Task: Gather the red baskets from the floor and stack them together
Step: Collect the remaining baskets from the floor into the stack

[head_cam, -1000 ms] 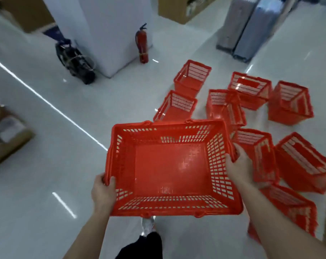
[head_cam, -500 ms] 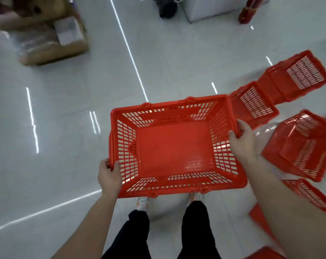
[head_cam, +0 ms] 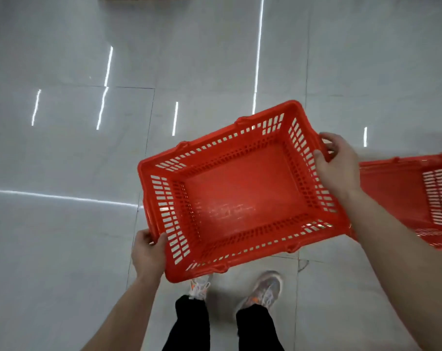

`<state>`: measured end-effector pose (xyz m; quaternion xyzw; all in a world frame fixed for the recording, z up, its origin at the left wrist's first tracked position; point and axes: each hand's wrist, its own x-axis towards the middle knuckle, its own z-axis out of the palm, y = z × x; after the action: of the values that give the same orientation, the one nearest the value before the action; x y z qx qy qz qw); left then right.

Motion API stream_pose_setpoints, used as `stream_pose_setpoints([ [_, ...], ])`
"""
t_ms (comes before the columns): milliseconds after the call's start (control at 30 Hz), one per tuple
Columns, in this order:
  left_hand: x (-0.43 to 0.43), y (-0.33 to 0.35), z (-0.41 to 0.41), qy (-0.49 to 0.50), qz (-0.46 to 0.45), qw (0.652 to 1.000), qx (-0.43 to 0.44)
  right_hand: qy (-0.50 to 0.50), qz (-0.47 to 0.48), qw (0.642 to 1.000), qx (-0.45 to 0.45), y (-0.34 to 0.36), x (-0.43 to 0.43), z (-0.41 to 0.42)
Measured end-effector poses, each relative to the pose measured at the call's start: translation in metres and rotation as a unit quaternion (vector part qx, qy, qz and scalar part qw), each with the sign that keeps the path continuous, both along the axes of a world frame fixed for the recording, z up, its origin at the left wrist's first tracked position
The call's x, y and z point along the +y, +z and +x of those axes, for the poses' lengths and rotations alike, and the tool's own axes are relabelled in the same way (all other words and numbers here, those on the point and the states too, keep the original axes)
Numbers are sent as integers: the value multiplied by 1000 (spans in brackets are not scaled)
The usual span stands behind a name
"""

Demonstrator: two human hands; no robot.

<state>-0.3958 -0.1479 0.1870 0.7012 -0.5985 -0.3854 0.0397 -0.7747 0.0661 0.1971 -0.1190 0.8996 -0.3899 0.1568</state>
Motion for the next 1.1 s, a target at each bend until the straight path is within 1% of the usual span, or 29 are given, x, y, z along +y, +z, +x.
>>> stream_pose_setpoints([
  [67,5,-20,5,-12,6,1000,-8,9,9,1000,-10,-24,-1,-2],
  [167,11,-46,8,-41,53,998,-5,33,24,997,-72,-57,5,2],
  [200,13,-51,7,-60,76,995,-6,50,36,994,-85,-66,10,5],
  [267,15,-55,1,-96,101,990,-25,70,95,990,-79,-76,22,9],
  [333,17,-45,-10,-122,91,987,-53,52,154,983,-87,-74,40,13],
  [433,18,-15,-38,-200,49,978,-17,37,217,970,-104,-49,75,17],
  [533,24,18,-85,-312,45,949,-9,-24,245,964,-102,-11,124,21],
  [667,49,54,-168,-441,35,897,3,-143,226,959,-97,35,191,29],
  [767,91,69,-230,-519,13,854,21,-200,221,949,-105,46,247,34],
  [867,147,62,-286,-582,4,813,29,-250,198,938,-135,34,306,35],
  [967,205,36,-340,-643,-12,766,11,-313,168,921,-161,4,361,28],
  [1000,225,25,-359,-654,-12,757,7,-333,160,913,-172,-9,378,24],
  [1100,284,-19,-418,-660,-16,751,5,-366,132,899,-201,-57,426,6],
])
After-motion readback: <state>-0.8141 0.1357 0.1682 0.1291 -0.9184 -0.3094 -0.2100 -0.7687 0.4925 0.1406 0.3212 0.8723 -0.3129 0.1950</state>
